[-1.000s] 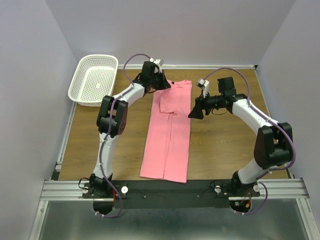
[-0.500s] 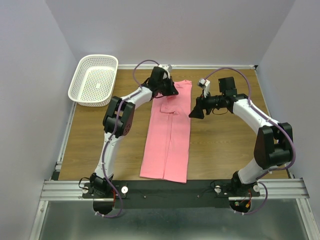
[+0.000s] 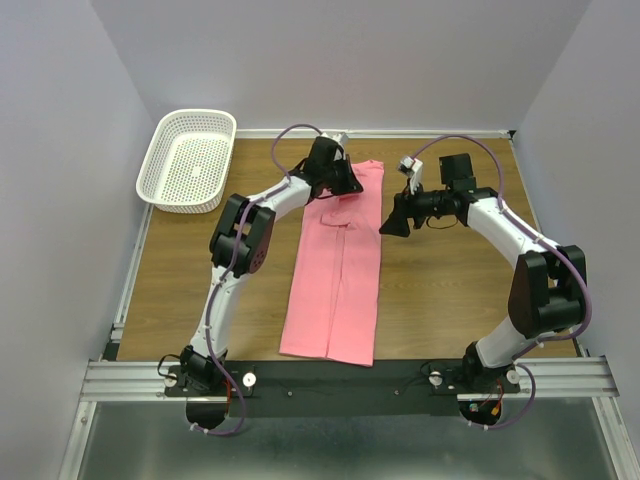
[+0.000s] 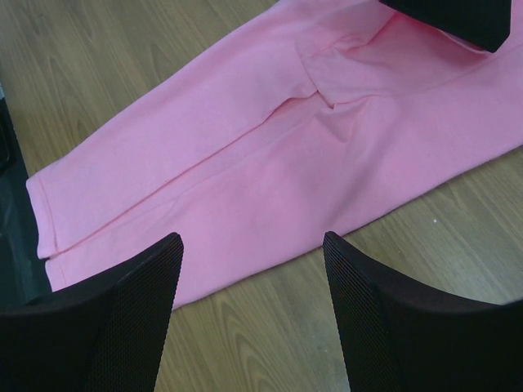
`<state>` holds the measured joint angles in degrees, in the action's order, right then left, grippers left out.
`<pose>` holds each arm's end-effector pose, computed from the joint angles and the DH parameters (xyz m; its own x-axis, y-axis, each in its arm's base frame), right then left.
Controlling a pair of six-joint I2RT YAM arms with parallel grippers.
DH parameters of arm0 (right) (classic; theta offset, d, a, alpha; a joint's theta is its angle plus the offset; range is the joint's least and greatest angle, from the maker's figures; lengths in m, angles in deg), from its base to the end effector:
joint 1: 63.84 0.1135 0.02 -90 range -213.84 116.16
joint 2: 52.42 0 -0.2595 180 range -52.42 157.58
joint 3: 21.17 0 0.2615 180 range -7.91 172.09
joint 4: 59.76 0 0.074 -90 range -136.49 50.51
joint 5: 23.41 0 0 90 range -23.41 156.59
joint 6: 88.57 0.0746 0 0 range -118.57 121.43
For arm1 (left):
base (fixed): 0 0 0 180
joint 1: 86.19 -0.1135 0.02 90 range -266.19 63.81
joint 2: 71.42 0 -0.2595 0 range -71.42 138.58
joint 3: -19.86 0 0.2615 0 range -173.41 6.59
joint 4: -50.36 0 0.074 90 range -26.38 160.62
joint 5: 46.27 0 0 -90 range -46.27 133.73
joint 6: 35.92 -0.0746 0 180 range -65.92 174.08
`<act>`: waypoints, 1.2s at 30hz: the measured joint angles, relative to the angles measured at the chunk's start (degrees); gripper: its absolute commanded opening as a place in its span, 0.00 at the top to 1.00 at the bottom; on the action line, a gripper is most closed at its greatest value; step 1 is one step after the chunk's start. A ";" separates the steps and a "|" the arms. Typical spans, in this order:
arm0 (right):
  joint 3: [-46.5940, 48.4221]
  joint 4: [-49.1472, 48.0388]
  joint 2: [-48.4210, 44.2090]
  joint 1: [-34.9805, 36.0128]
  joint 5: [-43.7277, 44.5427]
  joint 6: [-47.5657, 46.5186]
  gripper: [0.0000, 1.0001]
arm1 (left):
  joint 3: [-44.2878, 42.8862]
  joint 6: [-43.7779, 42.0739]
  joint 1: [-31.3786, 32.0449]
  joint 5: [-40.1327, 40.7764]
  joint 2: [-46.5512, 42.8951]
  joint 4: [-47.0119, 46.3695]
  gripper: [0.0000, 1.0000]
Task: Fold and stack the t-shirts
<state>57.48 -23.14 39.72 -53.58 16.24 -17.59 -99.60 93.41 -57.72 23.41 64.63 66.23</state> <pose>0.3459 0.1210 0.2185 -0.5184 -0.3052 -0.7988 -0.8129 0.4659 0.3495 0.4965 -0.2987 0.1417 -0.8115 -0.2360 -0.5345 0.2460 0.6918 -0.6789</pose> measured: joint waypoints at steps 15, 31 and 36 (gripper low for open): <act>0.00 0.07 -0.26 -1.95 -0.42 0.02 0.23 | -0.20 6.03 2.93 3.26 0.57 -1.25 0.87; 0.00 0.50 -1.40 -3.63 -1.68 0.07 0.22 | 11.56 4.90 4.63 7.48 -7.02 -4.44 0.57; 0.00 0.66 -1.40 -4.02 -1.81 0.37 0.23 | 26.91 0.81 4.13 12.04 -22.18 -9.11 0.56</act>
<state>57.48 -22.48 38.32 -57.60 14.43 -17.22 -72.69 94.22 -53.59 35.45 42.45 57.12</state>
